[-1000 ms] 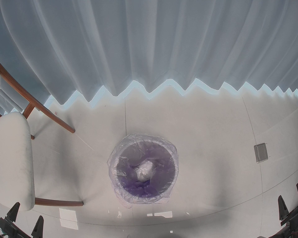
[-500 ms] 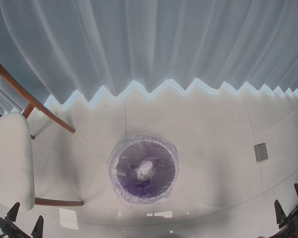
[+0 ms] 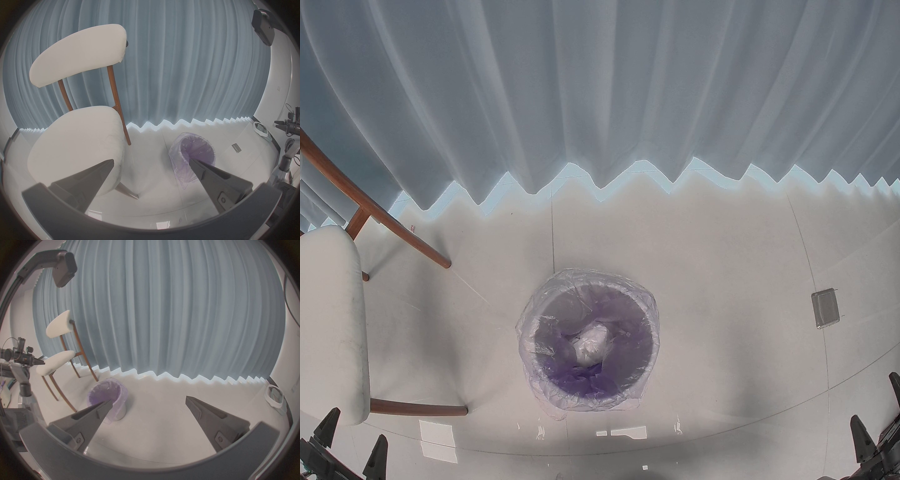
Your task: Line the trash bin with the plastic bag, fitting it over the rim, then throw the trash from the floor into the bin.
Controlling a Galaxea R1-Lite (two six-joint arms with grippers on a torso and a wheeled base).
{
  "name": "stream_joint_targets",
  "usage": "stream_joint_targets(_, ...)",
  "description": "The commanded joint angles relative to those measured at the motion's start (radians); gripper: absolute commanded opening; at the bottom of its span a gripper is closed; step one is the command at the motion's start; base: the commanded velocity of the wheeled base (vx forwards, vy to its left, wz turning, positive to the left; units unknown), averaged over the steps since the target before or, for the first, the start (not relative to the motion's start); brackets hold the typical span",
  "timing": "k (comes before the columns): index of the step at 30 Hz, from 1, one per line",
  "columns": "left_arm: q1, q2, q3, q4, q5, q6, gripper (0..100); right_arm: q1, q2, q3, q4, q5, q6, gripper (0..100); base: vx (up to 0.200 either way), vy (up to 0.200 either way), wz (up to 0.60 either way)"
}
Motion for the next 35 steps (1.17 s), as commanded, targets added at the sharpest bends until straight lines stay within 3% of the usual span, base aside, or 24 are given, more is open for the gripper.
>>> stream_joint_targets(1,0.000,-0.016,0.018,-0.002,-0.001,0.000,100,0.011,-0.036,0.018,-0.004,-0.136,0.048,100,0.000,0.000,0.00)
stream_joint_targets(3,0.000,-0.016,0.018,0.000,-0.001,0.000,100,0.011,-0.036,0.018,-0.004,-0.211,0.066,100,0.000,0.000,0.00)
stream_joint_targets(4,0.000,-0.016,0.018,0.000,-0.001,0.000,100,0.011,-0.036,0.018,-0.004,-0.211,0.066,100,0.000,0.000,0.00)
stream_joint_targets(5,0.000,-0.016,0.018,0.000,-0.001,0.000,100,0.009,-0.036,0.018,0.004,-0.275,0.091,100,0.000,0.000,0.00)
stream_joint_targets(9,0.000,-0.016,0.018,0.000,-0.001,0.000,100,0.011,-0.036,0.018,0.004,-0.268,0.097,100,0.000,0.000,0.00)
stream_joint_targets(11,0.000,-0.016,0.018,0.000,-0.001,0.000,100,0.011,-0.036,0.018,0.004,-0.229,0.104,100,0.000,0.000,0.00)
stream_joint_targets(12,-0.001,-0.016,0.018,0.000,-0.001,0.000,100,0.011,-0.036,0.018,0.019,-0.145,0.141,100,0.000,0.000,0.00)
stream_joint_targets(14,-0.001,-0.016,0.018,0.000,-0.001,0.000,100,0.009,-0.036,0.018,0.067,-0.107,0.156,100,0.000,0.000,0.00)
stream_joint_targets(35,0.000,-0.016,0.018,0.001,-0.008,0.028,100,0.009,-0.036,0.018,0.056,-0.134,0.158,100,0.000,0.000,0.00)
